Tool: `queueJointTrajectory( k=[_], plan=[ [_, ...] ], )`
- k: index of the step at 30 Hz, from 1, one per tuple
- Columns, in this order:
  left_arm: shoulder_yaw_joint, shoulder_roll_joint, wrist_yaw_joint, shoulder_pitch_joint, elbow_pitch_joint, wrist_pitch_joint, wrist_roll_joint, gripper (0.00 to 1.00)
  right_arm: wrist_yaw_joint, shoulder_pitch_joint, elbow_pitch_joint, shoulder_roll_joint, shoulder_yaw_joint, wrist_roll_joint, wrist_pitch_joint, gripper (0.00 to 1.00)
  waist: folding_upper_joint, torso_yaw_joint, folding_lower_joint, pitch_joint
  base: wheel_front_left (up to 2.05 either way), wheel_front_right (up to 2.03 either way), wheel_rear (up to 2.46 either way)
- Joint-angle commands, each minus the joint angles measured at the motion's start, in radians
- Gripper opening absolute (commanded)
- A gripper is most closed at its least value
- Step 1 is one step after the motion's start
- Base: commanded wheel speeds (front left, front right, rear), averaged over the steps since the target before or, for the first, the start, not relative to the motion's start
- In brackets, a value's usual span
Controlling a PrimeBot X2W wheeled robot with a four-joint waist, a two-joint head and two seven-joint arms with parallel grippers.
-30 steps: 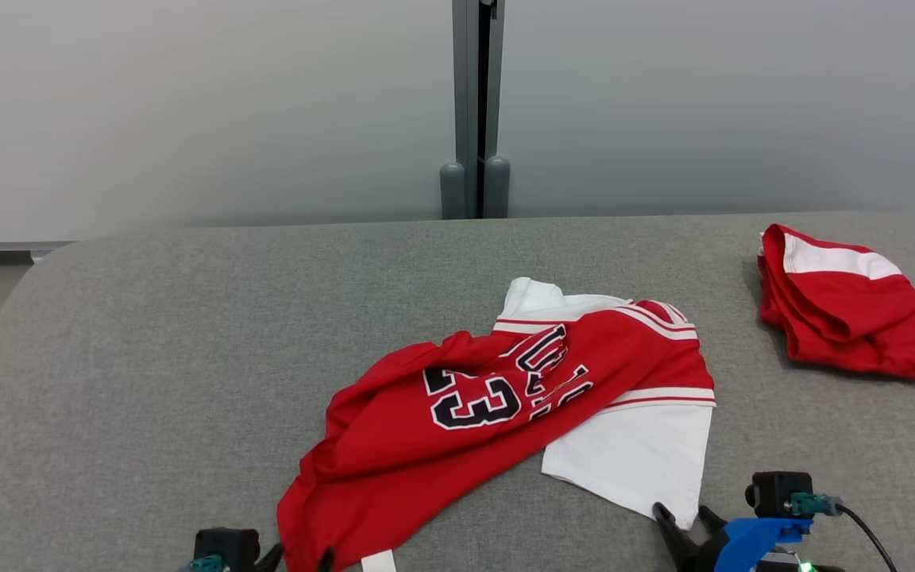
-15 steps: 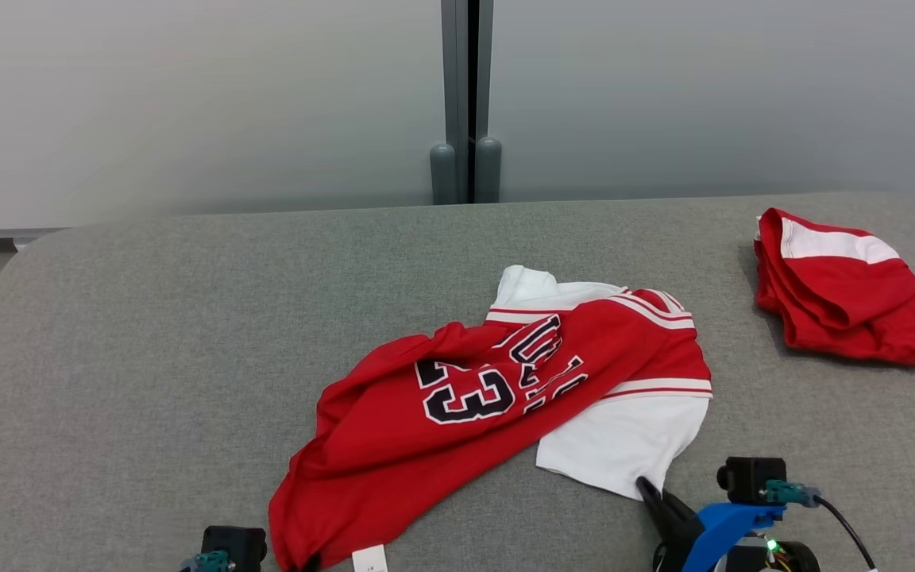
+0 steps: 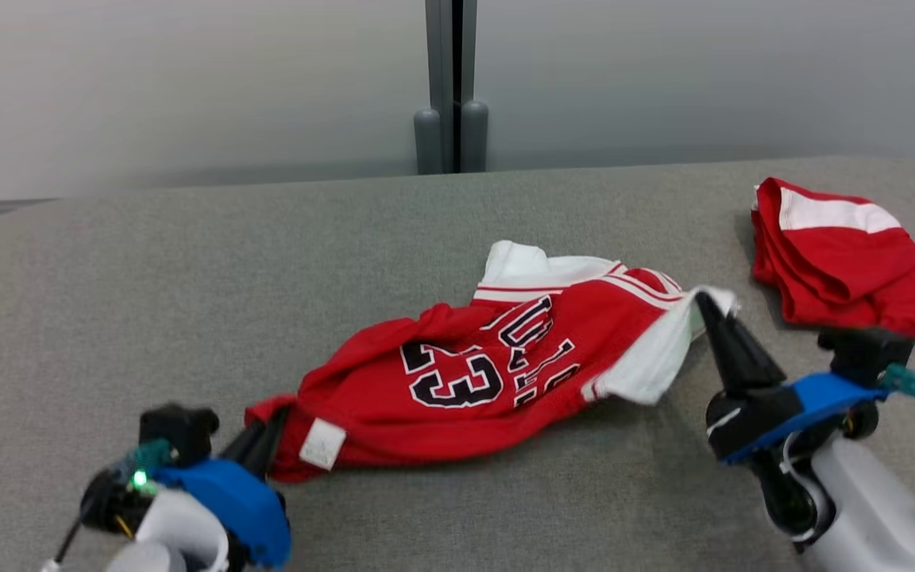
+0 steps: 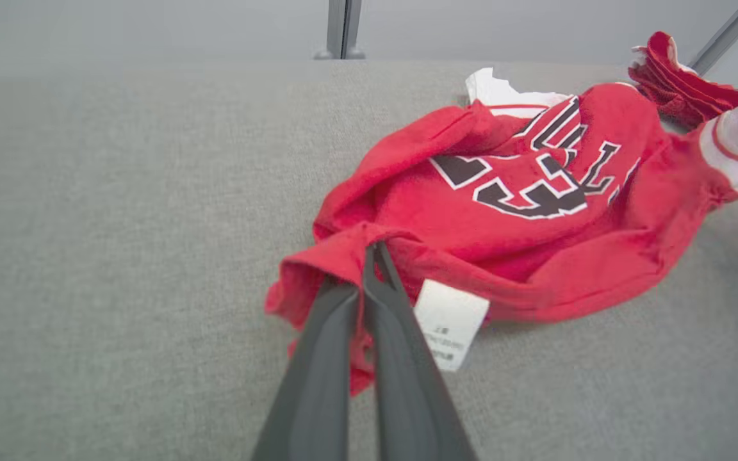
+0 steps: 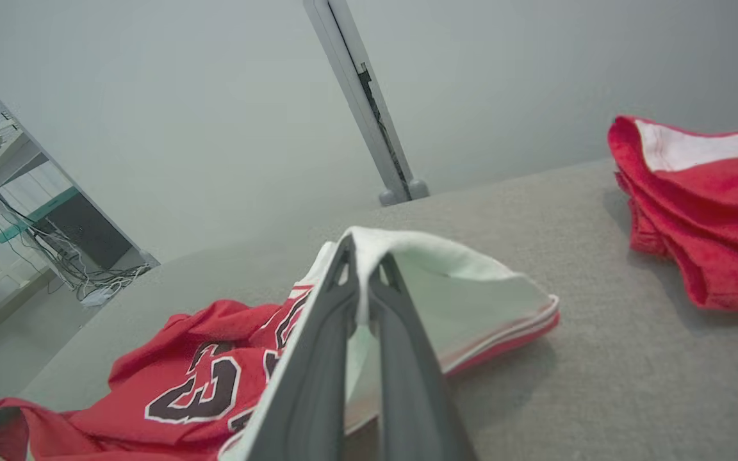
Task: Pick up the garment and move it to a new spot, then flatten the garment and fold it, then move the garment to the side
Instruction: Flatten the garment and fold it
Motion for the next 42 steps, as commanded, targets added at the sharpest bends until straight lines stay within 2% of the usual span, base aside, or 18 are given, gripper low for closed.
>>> queueJointTrajectory(
  k=[1,7,11,14,19,20,28,31,35,38,42],
  plan=[
    [0.012,0.007,-0.001,-0.081,-0.018,0.006,-0.005,0.00,0.000,-0.056,-0.033,-0.025,0.006,0.026,-0.004,0.00,-0.0003,0.005,0.0000,0.039,0.00,0.00,0.00],
    [-0.005,0.040,-0.001,-0.423,0.049,0.067,-0.016,0.00,0.000,-0.335,-0.036,-0.102,0.037,0.122,0.059,0.00,-0.0003,0.003,0.0000,0.211,0.00,0.00,0.00],
    [-0.027,0.050,-0.001,-0.699,0.163,0.091,-0.030,0.00,0.000,-0.572,0.025,-0.126,0.060,0.175,0.087,0.00,-0.0003,-0.003,0.0000,0.322,0.00,0.00,0.00],
    [-0.027,0.041,-0.001,-0.895,0.257,0.063,-0.038,0.00,0.000,-0.747,0.085,-0.139,0.086,0.186,0.075,0.00,-0.0003,-0.005,0.0000,0.382,0.00,0.00,0.00],
    [-0.026,0.027,-0.001,-1.163,0.376,0.012,-0.033,0.00,0.000,-1.006,0.171,-0.138,0.095,0.227,0.045,0.00,-0.0003,-0.014,0.0000,0.431,0.00,0.00,0.00],
    [-0.026,0.027,-0.001,-1.163,0.376,0.012,-0.033,0.00,0.000,-1.006,0.171,-0.138,0.095,0.227,0.045,0.00,-0.0003,-0.014,0.0000,0.431,0.00,0.00,0.00],
    [-0.003,-0.022,0.000,-1.490,0.575,-0.019,-0.054,0.00,0.000,-1.338,0.264,-0.156,0.136,0.219,0.017,0.00,-0.0003,-0.026,0.0000,0.463,0.00,0.00,0.00],
    [-0.003,-0.032,-0.001,-1.569,0.640,-0.039,-0.061,0.00,0.000,-1.411,0.274,-0.155,0.150,0.237,0.011,0.00,-0.0003,-0.037,0.0000,0.462,0.00,0.00,0.00],
    [-0.026,-0.035,-0.001,-1.581,0.693,-0.067,-0.106,0.00,0.000,-1.422,0.260,-0.169,0.208,0.263,0.025,0.00,-0.0003,-0.051,0.0000,0.450,0.00,0.00,0.00],
    [-0.079,-0.021,-0.001,-1.505,0.706,-0.069,-0.155,0.00,0.000,-1.344,0.224,-0.193,0.279,0.280,0.045,0.00,-0.0003,-0.055,0.0000,0.427,0.00,0.00,0.00],
    [-0.161,0.017,-0.001,-1.361,0.652,-0.060,-0.280,0.00,0.000,-1.188,0.144,-0.247,0.373,0.319,0.053,0.00,-0.0003,-0.061,0.0000,0.376,0.00,0.00,0.00]
  ],
)
